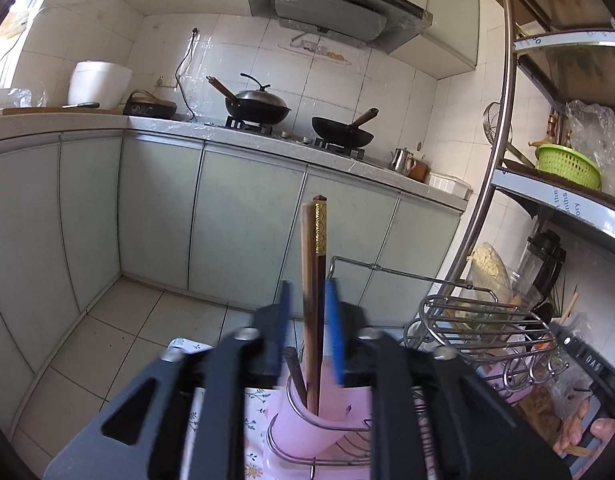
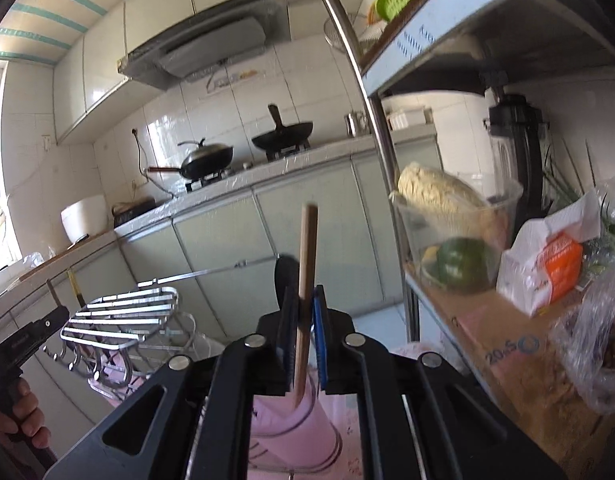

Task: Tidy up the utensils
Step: 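Lower both chopsticks into the pink cup and open both grippers, then grasp the clear plastic fork with the left gripper while the right grasps a gold-tipped dark chopstick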

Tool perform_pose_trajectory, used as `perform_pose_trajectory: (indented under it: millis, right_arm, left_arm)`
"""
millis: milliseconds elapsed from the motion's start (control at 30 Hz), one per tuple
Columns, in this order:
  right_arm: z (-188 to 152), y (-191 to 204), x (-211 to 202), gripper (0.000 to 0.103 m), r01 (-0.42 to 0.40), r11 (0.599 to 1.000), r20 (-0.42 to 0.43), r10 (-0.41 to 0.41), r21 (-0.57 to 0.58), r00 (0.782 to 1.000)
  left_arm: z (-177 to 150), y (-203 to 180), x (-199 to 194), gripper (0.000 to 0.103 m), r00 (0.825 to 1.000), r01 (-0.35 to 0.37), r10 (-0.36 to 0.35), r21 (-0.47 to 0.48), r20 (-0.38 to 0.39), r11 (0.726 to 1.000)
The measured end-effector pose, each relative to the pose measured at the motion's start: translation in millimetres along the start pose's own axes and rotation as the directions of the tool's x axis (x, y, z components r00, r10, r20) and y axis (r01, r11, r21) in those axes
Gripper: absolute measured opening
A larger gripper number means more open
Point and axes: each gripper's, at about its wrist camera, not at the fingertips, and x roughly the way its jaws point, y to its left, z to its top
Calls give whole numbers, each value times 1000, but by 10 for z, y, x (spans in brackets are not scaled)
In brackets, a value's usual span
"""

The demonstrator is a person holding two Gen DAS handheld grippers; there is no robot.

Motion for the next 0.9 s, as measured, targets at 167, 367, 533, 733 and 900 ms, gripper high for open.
perform_pose_trajectory:
  millis: [167,367,533,733,900]
  right_arm:
    - [-25,-63,-37,35,-8,999,-28,10,39,1000]
    - [-78,-95,-242,39,-11,998,-30,13,62,999]
    - [-184,-100,-421,40,-16,997,-45,20,82,999]
    - [-428,-47,-513,40,-29,995,-120,40,91,992]
    - [-719,35,-480,40,-41,996,-222,57,78,973]
  left_arm:
    - [83,79,-117,38,1000,15,-14,-52,12,999]
    - [152,116,-336,38,999,23,-21,-63,29,998]
    - [132,97,-563,38,999,18,-15,-51,40,999]
    - [-1,75,-775,39,1000,26,-26,-40,5,999]
    - [-233,32,-773,39,992,55,-56,-9,-116,998]
